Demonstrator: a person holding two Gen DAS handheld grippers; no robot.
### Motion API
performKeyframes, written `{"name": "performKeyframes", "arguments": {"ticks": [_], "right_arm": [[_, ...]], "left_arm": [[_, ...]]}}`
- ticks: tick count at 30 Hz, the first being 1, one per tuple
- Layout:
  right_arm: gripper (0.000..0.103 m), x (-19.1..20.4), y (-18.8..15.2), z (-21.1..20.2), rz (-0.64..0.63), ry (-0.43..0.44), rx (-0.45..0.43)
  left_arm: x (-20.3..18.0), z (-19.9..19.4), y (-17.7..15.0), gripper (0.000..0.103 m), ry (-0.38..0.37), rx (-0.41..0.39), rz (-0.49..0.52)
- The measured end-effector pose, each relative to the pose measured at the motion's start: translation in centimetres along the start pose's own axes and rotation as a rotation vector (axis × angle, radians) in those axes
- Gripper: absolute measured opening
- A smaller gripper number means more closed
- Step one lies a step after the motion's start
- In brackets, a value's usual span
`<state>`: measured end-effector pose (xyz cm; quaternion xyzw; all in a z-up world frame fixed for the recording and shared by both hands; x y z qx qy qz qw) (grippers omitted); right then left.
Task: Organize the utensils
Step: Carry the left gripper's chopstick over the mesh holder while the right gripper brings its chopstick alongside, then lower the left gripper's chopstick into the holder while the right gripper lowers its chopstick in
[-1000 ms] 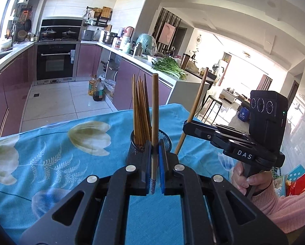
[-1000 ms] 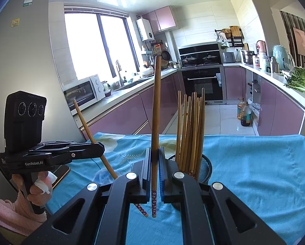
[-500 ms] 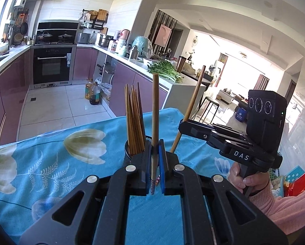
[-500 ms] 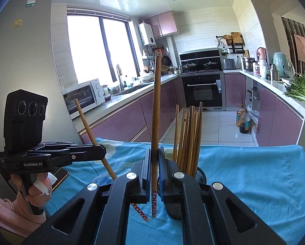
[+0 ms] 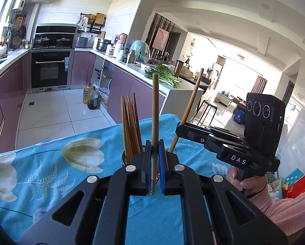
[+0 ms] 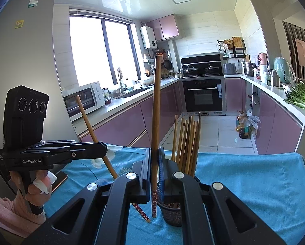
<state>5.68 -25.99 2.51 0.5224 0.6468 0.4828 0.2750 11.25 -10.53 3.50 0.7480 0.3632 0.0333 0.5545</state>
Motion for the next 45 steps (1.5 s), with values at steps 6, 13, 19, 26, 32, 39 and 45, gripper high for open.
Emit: {"name": "performKeyframes", "arguments": {"ticks": [6, 13, 19, 26, 32, 39, 45], "right_arm": [[0.006, 0.1, 0.4, 0.0, -0.002, -0.004, -0.009], [0.006, 0.3, 0.9, 0.0, -0.007, -0.006, -0.022], [0.006, 0.5, 1.1, -0.1, -0.016, -0.008, -0.033], [0.006, 0.4, 1.5, 0.0, -0.02, -0.005, -0.038], [0.006, 0.2, 1.8, -0.1, -0.021, -0.004, -0.043], [0.006, 0.2, 2.1, 0.1, -0.023, -0.009, -0.047], [0.006, 0.1, 2.0, 0.3, -0.02, -0.014, -0.048]], "left_arm": [[0.0, 0.0, 0.5, 0.007, -0.001, -0.007, 0.001], [-0.1, -0.2, 0.8, 0.007, -0.002, -0.02, 0.004], [-0.1, -0.1, 1.1, 0.007, 0.0, -0.032, 0.006], [-0.3, -0.2, 1.5, 0.007, 0.003, -0.045, 0.013], [-0.5, -0.3, 2.0, 0.007, 0.002, -0.057, 0.019], [-0.4, -0.2, 2.6, 0.007, 0.01, -0.071, 0.024], [-0.4, 0.2, 2.7, 0.007, 0.015, -0.072, 0.025]]}}
Point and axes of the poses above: each gripper's, at about its wrist camera, not at the fingertips, and z roughly the way its jaws point, x to its left, y to its top, the point moved 6 cm from there along z, roughly the way its jaws point, and after that the axes turned 10 degrees about -y, right-handed, at the moved point
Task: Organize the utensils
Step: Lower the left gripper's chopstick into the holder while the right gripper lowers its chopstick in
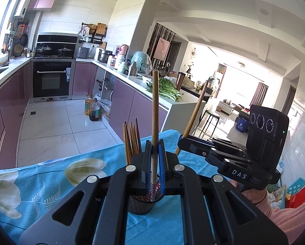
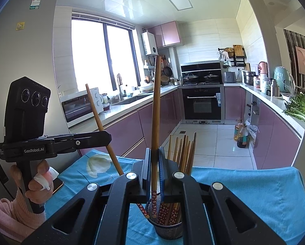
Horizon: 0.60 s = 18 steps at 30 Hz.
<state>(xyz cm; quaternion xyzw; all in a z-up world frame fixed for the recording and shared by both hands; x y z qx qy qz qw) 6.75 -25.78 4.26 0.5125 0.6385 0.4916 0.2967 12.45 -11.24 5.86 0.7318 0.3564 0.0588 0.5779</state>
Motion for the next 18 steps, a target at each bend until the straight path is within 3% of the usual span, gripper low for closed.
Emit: {"name": "performKeyframes", "arguments": {"ticks": [18], "right_arm": [[0.006, -0.2, -0.3, 1.3, 0.014, -0.014, 0.033]], "left_arm": [[0.6, 0.6, -0.7, 0.007, 0.01, 0.027, -0.007]]}}
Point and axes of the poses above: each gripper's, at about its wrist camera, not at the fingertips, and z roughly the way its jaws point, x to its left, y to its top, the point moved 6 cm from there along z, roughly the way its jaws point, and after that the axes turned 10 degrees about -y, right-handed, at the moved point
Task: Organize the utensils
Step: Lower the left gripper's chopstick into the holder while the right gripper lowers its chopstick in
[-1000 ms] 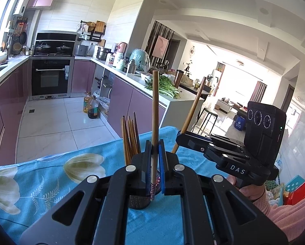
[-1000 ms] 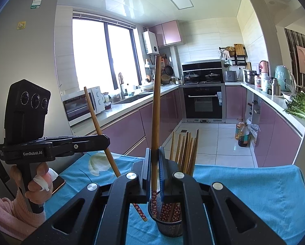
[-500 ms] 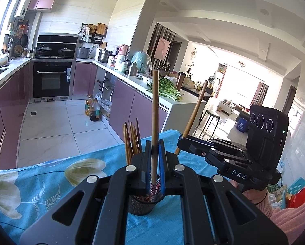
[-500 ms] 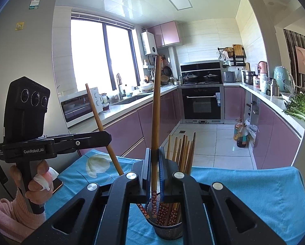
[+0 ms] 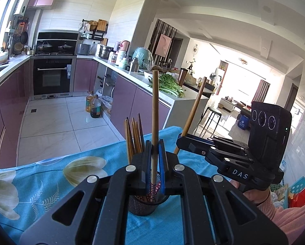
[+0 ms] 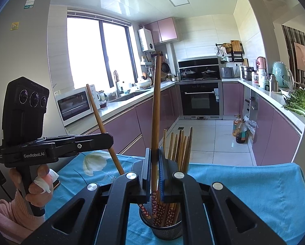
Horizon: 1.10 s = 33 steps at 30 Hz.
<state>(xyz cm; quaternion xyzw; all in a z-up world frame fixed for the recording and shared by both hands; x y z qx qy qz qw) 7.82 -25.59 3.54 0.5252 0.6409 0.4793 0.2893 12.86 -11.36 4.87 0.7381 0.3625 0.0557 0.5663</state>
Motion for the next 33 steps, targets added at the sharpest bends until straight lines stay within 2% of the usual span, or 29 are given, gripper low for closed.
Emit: {"name": "performKeyframes", "arguments": {"ticks": [33], "right_arm": [[0.006, -0.5, -1.0, 1.5, 0.016, -0.011, 0.058]], "left_arm": [[0.1, 1.3, 0.4, 0.007, 0.023, 0.056, -0.002]]}}
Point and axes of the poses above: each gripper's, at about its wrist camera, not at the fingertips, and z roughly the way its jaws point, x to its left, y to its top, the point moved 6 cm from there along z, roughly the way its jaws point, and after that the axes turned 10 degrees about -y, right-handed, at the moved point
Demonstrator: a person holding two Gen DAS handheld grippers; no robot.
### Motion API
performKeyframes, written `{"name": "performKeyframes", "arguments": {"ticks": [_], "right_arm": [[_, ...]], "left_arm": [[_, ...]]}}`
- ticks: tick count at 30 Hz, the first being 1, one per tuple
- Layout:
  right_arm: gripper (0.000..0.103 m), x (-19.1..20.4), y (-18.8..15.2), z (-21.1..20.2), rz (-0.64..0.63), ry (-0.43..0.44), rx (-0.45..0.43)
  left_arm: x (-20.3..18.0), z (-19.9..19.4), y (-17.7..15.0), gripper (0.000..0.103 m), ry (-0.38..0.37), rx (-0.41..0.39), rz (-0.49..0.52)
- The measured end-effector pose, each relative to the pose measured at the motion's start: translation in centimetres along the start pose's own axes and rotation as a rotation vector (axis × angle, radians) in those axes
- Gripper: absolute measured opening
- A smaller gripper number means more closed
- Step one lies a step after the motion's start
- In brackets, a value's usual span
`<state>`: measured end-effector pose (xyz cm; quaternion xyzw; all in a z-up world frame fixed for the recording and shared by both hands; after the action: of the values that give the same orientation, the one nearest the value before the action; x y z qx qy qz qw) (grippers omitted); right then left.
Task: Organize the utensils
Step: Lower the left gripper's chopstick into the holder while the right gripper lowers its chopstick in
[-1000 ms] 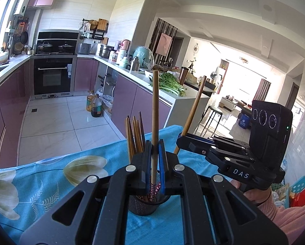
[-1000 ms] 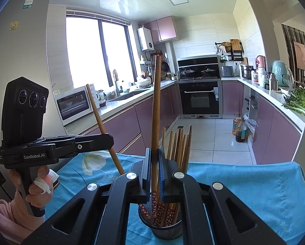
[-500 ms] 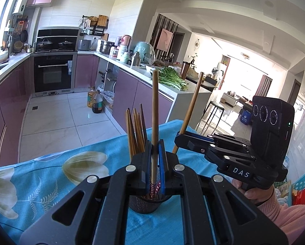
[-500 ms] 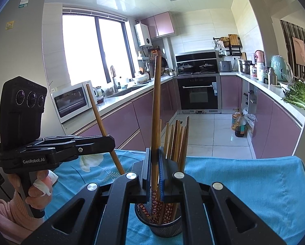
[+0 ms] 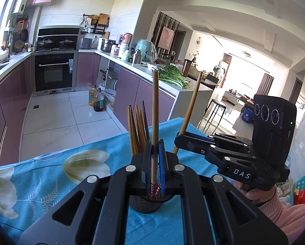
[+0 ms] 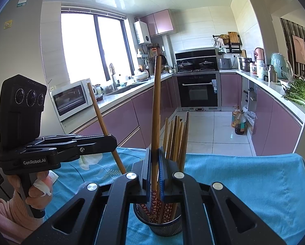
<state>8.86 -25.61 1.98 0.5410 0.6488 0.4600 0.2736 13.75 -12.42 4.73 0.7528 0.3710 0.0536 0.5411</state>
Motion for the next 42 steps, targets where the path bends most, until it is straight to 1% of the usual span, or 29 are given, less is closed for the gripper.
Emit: {"name": "performKeyframes", "arguments": {"ticks": [42], "right_arm": [[0.006, -0.8, -1.4, 2.2, 0.006, -0.016, 0.064]], "left_arm": [[1.2, 1.8, -1.0, 0.007, 0.014, 0.043, -0.015]]}}
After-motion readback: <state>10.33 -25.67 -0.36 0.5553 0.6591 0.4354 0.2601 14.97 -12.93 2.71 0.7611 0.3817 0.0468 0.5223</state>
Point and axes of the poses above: each gripper's, at about its wrist camera, not at the fingertips, and z roughly the way its jaws point, x to its left, y to its top, the point moved 6 cm from there along z, roughly the way its jaws point, and after that the axes turned 10 degrees about -y, right-handed, at the moved point
